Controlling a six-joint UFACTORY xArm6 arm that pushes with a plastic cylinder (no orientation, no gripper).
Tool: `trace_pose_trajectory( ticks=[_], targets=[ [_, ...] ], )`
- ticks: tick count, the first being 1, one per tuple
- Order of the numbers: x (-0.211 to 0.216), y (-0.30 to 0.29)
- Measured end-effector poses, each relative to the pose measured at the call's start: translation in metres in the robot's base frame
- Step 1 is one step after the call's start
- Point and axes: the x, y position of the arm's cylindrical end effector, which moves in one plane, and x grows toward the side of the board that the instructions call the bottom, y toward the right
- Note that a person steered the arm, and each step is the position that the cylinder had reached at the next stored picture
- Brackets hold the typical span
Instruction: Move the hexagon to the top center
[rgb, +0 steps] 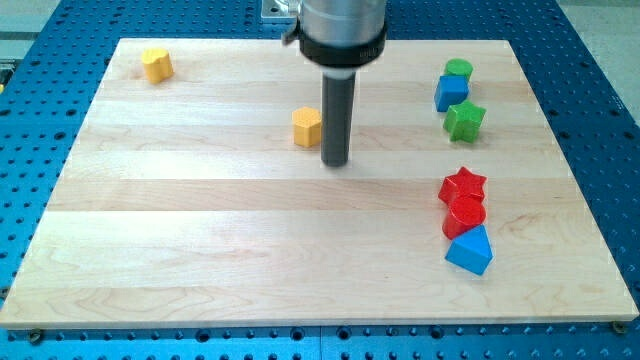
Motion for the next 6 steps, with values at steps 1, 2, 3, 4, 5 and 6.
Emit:
trace_pose_trajectory(
  ticks=[1,2,3,4,5,6],
  targets=[
    [-0.039,-0.012],
    [-0.101,-0.021],
    [-0.055,-0.019],
    [-0.057,-0.054],
    [-0.104,-0.057],
    [-0.160,-0.053]
  ],
)
